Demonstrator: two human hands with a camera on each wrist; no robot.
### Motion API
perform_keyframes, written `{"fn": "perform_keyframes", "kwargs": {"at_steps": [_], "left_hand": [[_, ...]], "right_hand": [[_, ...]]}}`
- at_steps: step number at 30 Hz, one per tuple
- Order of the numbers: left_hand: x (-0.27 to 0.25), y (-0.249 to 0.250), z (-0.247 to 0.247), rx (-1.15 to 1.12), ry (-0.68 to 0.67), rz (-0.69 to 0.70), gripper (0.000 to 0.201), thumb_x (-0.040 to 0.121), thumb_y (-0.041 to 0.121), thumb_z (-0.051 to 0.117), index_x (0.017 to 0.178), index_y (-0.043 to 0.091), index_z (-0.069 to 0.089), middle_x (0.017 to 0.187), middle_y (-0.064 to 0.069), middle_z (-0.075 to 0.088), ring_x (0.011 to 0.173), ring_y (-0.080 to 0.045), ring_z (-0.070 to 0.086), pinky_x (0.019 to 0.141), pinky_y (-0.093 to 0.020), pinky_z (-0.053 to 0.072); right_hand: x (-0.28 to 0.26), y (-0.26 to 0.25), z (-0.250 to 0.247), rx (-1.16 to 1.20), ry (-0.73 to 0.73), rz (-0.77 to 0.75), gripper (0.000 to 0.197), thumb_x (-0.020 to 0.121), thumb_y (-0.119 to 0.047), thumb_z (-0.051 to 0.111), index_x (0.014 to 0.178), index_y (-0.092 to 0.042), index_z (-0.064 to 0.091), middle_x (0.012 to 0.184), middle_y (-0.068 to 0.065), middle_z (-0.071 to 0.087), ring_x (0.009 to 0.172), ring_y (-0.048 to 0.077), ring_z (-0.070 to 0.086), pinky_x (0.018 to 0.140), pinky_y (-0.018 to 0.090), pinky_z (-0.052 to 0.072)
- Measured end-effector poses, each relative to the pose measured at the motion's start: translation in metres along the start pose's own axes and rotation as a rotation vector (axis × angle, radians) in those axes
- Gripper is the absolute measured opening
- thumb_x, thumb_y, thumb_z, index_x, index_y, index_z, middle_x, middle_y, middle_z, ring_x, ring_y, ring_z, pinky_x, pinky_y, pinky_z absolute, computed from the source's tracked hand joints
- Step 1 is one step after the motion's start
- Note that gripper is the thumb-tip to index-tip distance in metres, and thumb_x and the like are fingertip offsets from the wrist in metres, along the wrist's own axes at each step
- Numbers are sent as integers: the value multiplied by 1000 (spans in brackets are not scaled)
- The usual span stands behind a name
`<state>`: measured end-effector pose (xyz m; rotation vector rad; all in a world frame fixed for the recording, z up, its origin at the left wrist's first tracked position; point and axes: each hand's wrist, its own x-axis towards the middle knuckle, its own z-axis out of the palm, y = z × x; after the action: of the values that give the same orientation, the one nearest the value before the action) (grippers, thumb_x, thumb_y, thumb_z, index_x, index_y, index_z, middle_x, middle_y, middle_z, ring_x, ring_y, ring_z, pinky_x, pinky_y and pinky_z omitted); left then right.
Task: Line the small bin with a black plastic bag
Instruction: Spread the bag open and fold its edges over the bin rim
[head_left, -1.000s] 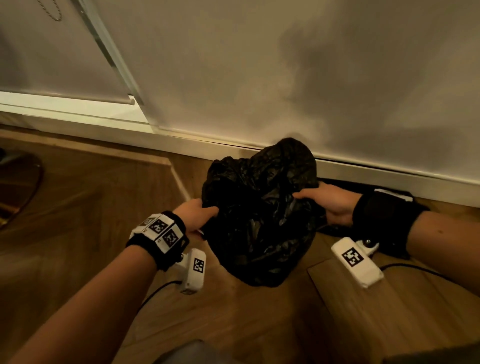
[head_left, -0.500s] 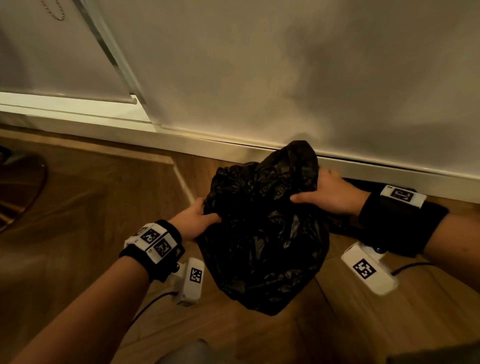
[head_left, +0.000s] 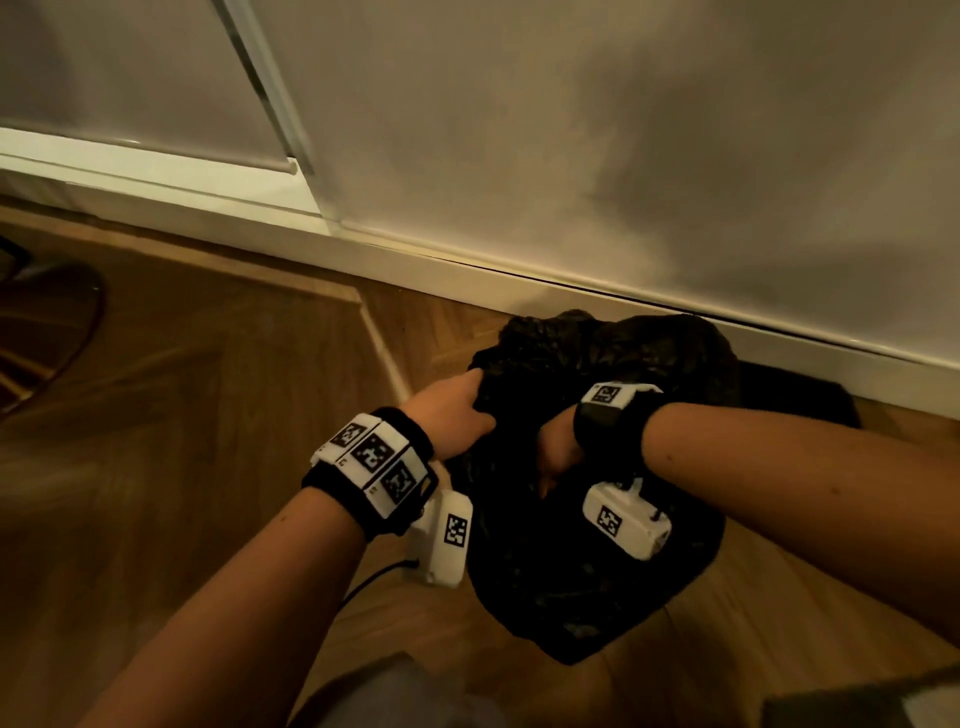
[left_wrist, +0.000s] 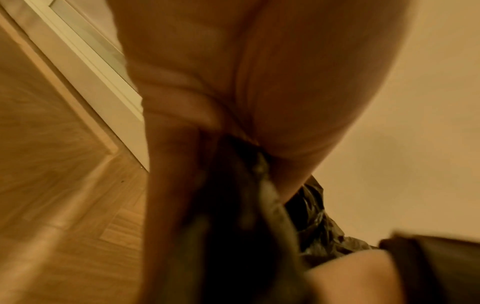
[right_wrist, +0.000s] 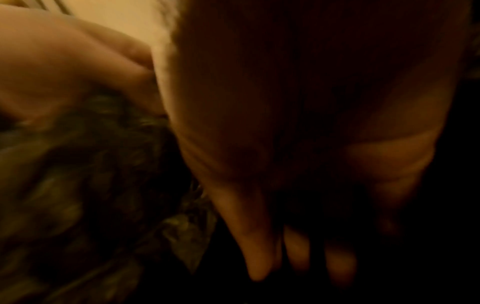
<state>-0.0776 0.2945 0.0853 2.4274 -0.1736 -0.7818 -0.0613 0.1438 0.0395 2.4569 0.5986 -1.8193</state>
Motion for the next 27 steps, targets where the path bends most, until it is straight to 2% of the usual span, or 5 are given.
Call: {"fn": "perform_keyframes", "kwargs": {"at_steps": [3, 10, 16, 24, 27], "left_hand": [[-2, 3, 0, 14, -19, 27, 43, 91, 18, 54, 132, 13, 45, 129, -10, 56, 115, -25, 55, 91, -33, 46], [0, 1, -3, 17, -4, 20, 38, 91, 20, 54, 127, 12, 47, 124, -9, 59, 109, -24, 57, 85, -31, 46], [3, 10, 0, 4, -21, 26, 34, 90, 19, 53, 123, 12, 48, 117, -8, 59, 104, -24, 57, 84, -34, 48], [6, 8, -3, -16, -24, -15, 37, 91, 18, 53, 127, 12, 48, 124, -8, 58, 110, -24, 56, 84, -30, 44], [12, -3, -10, -68, -12, -70, 42, 91, 19, 54, 133, 14, 47, 127, -7, 58, 113, -24, 56, 91, -32, 46]], "right_hand": [[-2, 9, -3, 40, 180, 79, 41, 95, -14, 53, 133, 2, 50, 138, 20, 50, 127, 35, 47, 100, 35, 38], [-15, 12, -7, 192, 174, -61, 23, 93, 2, 44, 81, -3, 63, 73, 4, 72, 58, 7, 64, 52, 16, 50], [-15, -6, 3, 33, 261, 36, 38, 101, -10, 37, 135, 5, 46, 142, 21, 46, 130, 32, 44, 89, 25, 39], [-20, 6, 8, -23, 172, -15, 36, 96, -13, 48, 129, 0, 54, 134, 19, 54, 124, 33, 51, 88, 27, 41], [-31, 32, 17, -349, 15, 114, 52, 98, -37, 44, 142, -11, 42, 144, 13, 45, 130, 32, 43, 106, 37, 35]]}}
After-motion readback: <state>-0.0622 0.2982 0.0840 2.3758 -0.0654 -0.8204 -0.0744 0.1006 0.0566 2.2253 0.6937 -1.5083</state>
